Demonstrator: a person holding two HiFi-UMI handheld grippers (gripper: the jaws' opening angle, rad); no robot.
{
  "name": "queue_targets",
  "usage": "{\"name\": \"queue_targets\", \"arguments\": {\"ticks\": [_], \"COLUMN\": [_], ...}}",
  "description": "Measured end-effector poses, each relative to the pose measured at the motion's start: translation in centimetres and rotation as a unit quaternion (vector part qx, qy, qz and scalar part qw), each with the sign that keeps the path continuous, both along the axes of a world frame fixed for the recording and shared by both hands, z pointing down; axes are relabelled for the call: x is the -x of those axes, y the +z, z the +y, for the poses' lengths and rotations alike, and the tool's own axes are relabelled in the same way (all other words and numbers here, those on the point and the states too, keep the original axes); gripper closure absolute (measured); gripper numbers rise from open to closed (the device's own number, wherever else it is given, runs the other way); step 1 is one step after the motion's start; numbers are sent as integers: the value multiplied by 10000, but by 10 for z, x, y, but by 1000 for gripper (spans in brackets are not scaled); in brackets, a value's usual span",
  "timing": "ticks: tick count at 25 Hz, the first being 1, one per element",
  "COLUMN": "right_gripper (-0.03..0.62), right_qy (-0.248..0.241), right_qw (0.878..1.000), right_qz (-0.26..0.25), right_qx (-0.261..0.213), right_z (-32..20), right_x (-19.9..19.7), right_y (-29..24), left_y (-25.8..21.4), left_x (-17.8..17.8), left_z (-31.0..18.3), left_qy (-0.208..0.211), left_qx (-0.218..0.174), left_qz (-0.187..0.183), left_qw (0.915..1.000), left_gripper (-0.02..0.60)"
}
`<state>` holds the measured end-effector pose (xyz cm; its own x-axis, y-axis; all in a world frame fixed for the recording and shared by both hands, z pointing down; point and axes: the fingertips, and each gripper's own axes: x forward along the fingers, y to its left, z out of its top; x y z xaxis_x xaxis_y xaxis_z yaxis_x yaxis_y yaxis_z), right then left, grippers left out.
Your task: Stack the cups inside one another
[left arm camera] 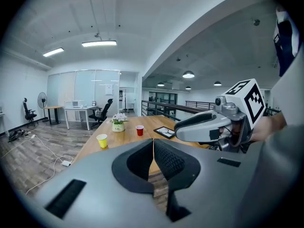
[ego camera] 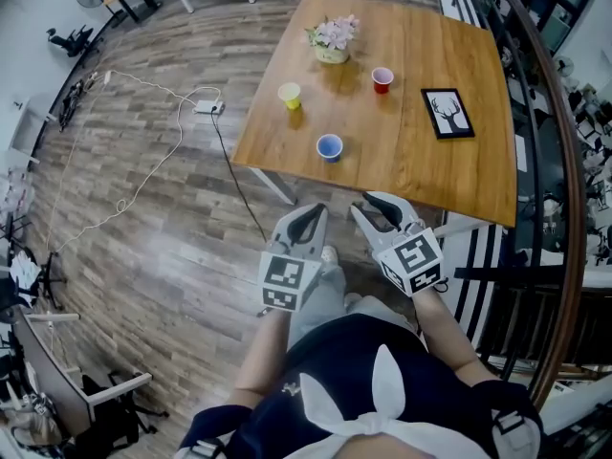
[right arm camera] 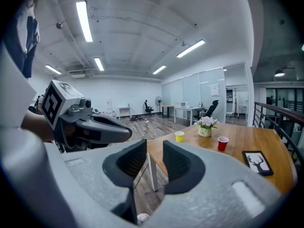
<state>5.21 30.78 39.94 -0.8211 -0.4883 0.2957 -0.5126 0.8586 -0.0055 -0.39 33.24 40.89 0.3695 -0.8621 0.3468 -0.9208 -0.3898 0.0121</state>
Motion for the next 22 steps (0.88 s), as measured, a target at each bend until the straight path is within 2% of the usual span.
{"name": "queue_targets", "arguments": {"ticks": [15,22], "right_gripper": [397,322], "right_qy": [7,6], "right_qw": [9988,9937], "right_qz": [376,850], "right_qx": [325,724], "right_z": [-97,-125], "right_x": [58,85], "right_y": [35,70], "left_y": [33,41], "left_x": [63,99], "left_z": [-92,-123], "left_qy": [25,73], "left_qx": [353,446], "left_qz": [152,245], "left_qw": [9993,9987], "left_gripper": [558,558]}}
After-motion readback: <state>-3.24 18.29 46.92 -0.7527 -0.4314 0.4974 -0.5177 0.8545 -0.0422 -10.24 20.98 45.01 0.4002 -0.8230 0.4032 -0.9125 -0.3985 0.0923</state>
